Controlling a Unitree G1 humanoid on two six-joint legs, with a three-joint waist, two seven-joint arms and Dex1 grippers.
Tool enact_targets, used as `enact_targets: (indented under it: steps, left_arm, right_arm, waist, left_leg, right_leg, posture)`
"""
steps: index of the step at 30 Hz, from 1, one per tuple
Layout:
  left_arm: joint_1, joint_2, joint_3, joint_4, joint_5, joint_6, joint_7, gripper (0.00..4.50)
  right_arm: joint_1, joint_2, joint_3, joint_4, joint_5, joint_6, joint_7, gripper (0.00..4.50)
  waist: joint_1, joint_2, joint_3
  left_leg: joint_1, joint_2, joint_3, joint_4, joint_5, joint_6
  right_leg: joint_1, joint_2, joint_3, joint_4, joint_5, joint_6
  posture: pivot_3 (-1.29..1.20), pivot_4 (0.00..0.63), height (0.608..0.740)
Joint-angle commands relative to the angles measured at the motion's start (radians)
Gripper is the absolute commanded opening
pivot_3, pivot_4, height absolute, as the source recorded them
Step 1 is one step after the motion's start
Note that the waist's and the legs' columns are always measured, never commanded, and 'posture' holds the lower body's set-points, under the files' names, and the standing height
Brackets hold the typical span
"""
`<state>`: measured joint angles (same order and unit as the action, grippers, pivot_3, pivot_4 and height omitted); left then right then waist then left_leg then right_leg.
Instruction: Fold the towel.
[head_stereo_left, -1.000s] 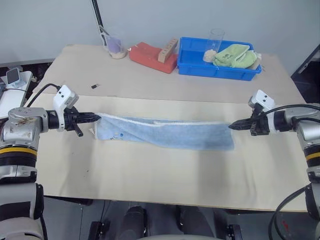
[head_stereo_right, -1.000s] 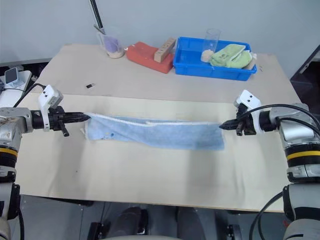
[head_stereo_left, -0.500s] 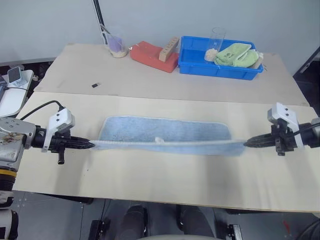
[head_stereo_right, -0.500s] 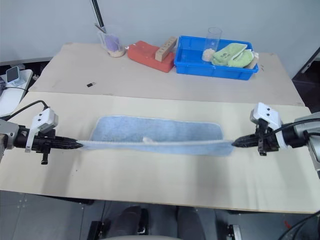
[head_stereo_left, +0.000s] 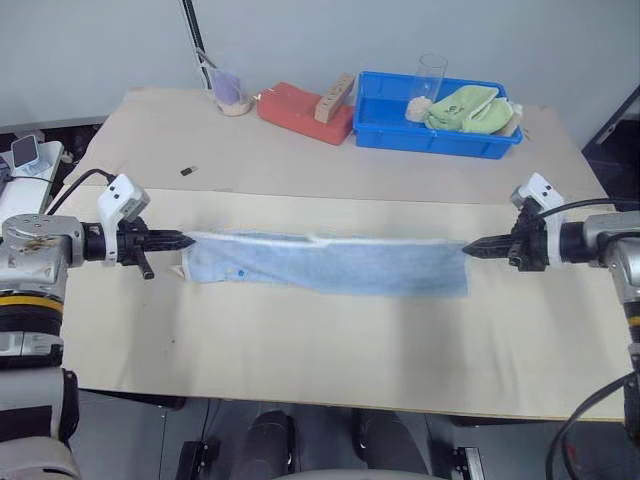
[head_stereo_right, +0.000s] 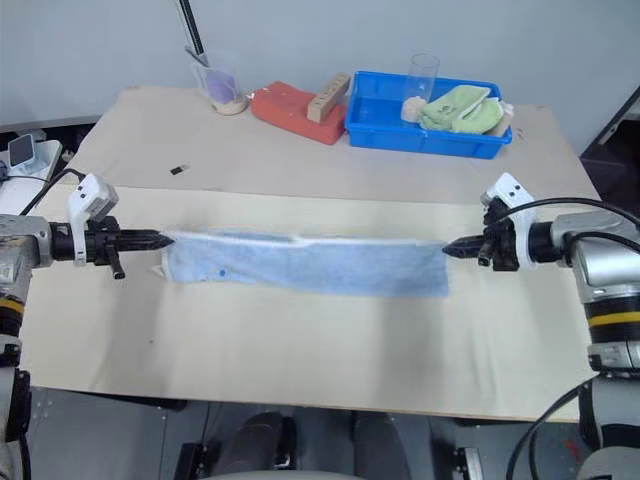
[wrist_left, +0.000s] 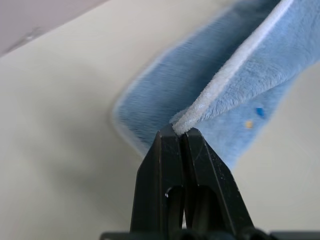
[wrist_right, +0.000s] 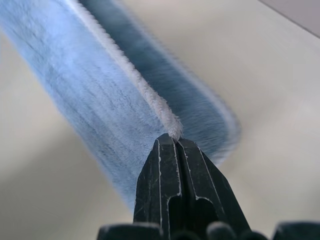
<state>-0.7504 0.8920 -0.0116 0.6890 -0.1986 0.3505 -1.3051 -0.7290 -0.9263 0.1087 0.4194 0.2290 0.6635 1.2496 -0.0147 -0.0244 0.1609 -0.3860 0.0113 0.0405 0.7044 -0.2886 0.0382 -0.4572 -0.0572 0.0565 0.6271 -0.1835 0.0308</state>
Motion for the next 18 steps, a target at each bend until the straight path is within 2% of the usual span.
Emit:
enact_targets:
  steps: [1, 10, 13, 15, 17, 18]
  left_arm:
    - [-0.065, -0.025, -0.008, 0.107, 0.046, -0.065, 0.037, 0.00]
    - [-0.147, -0.098, -0.024, 0.265, 0.123, -0.180, 0.083, 0.00]
    - [-0.168, -0.116, -0.029, 0.306, 0.148, -0.229, 0.111, 0.89]
    - [-0.176, -0.119, -0.029, 0.322, 0.159, -0.249, 0.112, 1.96]
    - [-0.181, -0.119, -0.030, 0.336, 0.174, -0.279, 0.121, 2.71]
    - [-0.184, -0.118, -0.029, 0.344, 0.180, -0.293, 0.127, 3.24]
  right_arm:
    - [-0.056, 0.016, 0.003, 0.075, -0.038, -0.046, -0.015, 0.03]
    - [-0.106, 0.068, 0.008, 0.158, -0.090, -0.051, -0.079, 0.03]
    - [-0.107, 0.073, -0.006, 0.160, -0.089, -0.047, -0.096, 0.89]
    - [-0.098, 0.069, -0.012, 0.144, -0.083, -0.050, -0.096, 1.67]
    - [-0.094, 0.065, -0.027, 0.133, -0.076, -0.051, -0.109, 2.22]
    - [-0.092, 0.062, -0.036, 0.129, -0.072, -0.051, -0.115, 2.60]
  waist:
    - [0.001, 0.000, 0.000]
    - [-0.001, 0.000, 0.000]
    - [-0.001, 0.000, 0.000]
    - [-0.001, 0.000, 0.000]
    - [-0.002, 0.000, 0.000]
    - [-0.002, 0.000, 0.000]
  left_leg:
    - [0.000, 0.000, 0.000, 0.000, 0.000, 0.000]
    - [-0.001, 0.000, -0.001, 0.000, 0.000, 0.000]
    - [-0.001, 0.000, -0.001, 0.000, 0.000, 0.000]
    - [-0.001, 0.000, -0.001, 0.000, 0.000, 0.000]
    - [-0.001, 0.000, -0.001, 0.000, 0.000, 0.000]
    - [-0.001, 0.000, -0.001, 0.000, 0.000, 0.000]
  right_leg:
    - [0.000, 0.000, 0.000, 0.000, 0.000, 0.000]
    - [0.000, 0.000, 0.000, 0.001, 0.000, 0.000]
    - [0.000, 0.000, 0.000, 0.002, 0.000, 0.000]
    - [0.000, 0.000, 0.000, 0.002, 0.000, 0.000]
    - [0.000, 0.000, 0.000, 0.002, 0.000, 0.000]
    - [0.000, 0.000, 0.000, 0.002, 0.000, 0.000]
  posture:
    - [0.00, 0.150, 0.714]
    - [0.00, 0.150, 0.714]
    - [0.00, 0.150, 0.714]
    - [0.00, 0.150, 0.714]
    - [0.00, 0.150, 0.714]
    - [0.00, 0.150, 0.714]
